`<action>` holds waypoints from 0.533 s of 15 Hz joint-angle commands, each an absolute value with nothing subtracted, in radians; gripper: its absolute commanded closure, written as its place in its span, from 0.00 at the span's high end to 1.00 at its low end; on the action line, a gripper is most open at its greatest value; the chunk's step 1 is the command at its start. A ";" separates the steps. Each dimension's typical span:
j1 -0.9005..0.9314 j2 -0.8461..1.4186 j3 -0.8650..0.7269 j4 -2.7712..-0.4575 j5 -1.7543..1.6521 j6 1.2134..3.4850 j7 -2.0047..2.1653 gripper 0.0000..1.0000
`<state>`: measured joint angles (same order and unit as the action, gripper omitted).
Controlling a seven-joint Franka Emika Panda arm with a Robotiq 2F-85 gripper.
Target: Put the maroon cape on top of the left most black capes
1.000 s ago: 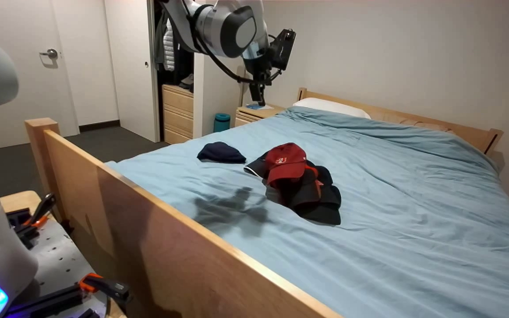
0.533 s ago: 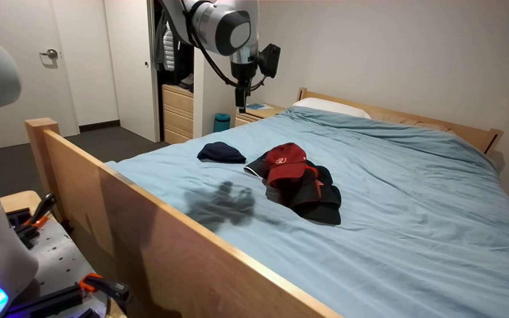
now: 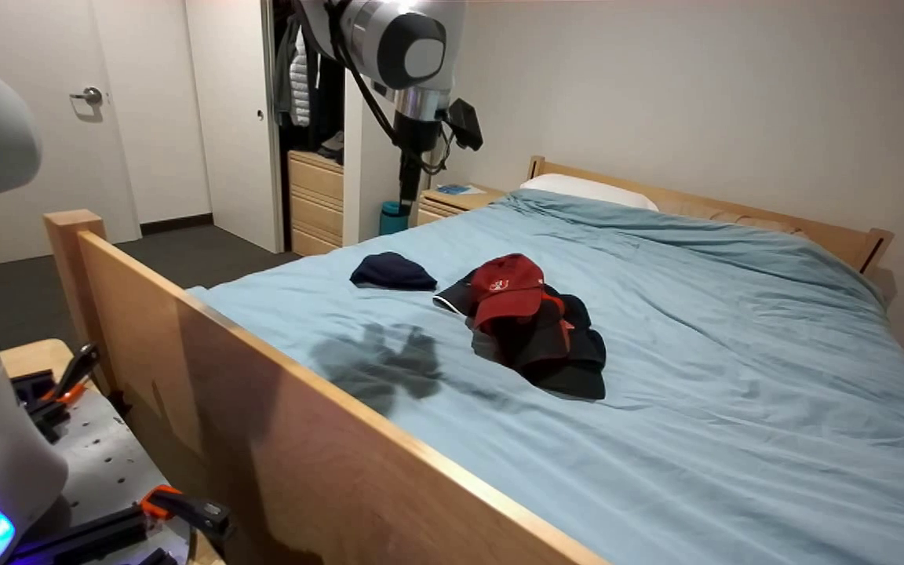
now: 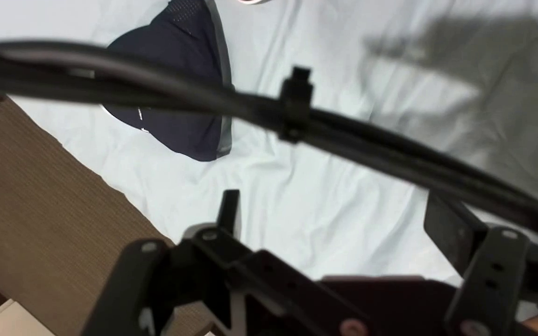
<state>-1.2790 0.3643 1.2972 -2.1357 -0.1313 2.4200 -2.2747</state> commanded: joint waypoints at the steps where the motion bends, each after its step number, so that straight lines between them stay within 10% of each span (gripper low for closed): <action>1: -1.226 0.377 1.255 -2.111 -0.065 2.366 -2.442 1.00; 8: -1.180 0.492 1.231 -2.027 -0.203 2.086 -2.624 1.00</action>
<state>-1.1385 0.3652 1.1487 -2.0994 -0.0571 2.2095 -2.6248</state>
